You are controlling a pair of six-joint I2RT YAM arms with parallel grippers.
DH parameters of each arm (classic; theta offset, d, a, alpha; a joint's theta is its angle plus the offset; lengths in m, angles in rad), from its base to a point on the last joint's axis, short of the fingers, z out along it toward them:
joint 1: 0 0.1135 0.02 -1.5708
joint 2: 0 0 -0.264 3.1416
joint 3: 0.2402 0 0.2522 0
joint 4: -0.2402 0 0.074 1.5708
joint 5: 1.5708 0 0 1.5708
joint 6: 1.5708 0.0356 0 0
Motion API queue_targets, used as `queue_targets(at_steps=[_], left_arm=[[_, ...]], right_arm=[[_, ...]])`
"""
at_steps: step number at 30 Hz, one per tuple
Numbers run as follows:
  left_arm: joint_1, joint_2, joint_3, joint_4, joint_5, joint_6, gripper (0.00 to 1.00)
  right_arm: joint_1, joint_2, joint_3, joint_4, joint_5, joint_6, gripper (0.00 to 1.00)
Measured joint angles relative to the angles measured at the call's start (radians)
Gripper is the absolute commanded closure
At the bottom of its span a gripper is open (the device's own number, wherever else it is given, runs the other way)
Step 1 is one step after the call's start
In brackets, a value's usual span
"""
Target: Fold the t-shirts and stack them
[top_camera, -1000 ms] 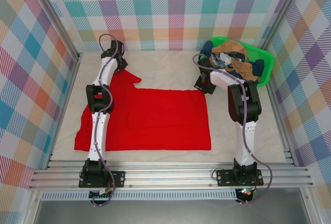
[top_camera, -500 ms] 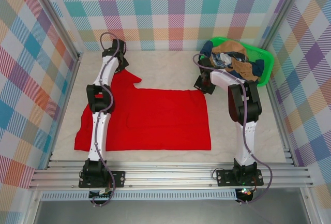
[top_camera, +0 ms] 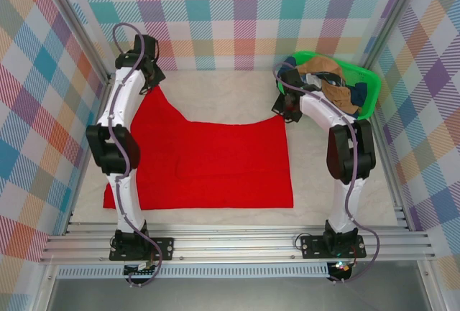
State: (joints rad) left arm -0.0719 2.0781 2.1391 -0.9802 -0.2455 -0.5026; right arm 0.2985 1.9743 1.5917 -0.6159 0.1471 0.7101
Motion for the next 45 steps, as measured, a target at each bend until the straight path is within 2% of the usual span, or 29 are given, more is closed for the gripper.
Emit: queue_targets(at_steps=[8, 16, 22, 27, 31, 45], left_arm=[[0.0, -0.27, -0.405, 0.016, 0.008, -0.005, 1.0], [0.0, -0.673, -0.744, -0.002, -0.089, -0.004, 1.0], [0.0, -0.911, -0.965, -0.049, -0.157, -0.055, 1.0], [0.0, -0.98, -1.134, -0.079, -0.194, -0.116, 1.0], [0.0, -0.998, -1.199, -0.1, -0.234, -0.161, 1.0], [0.0, -1.042, -1.217, -0.121, -0.357, -0.212, 1.0]], right_arm=[[0.0, -0.113, -0.146, -0.01, -0.048, -0.001, 1.0], [0.0, -0.241, -0.311, -0.027, -0.096, -0.013, 1.0], [0.003, -0.313, -0.424, -0.043, -0.119, -0.016, 1.0], [0.004, -0.332, -0.504, -0.048, -0.135, -0.016, 1.0], [0.004, -0.332, -0.551, -0.055, -0.138, -0.016, 1.0], [0.004, -0.336, -0.561, -0.06, -0.129, -0.016, 1.0]])
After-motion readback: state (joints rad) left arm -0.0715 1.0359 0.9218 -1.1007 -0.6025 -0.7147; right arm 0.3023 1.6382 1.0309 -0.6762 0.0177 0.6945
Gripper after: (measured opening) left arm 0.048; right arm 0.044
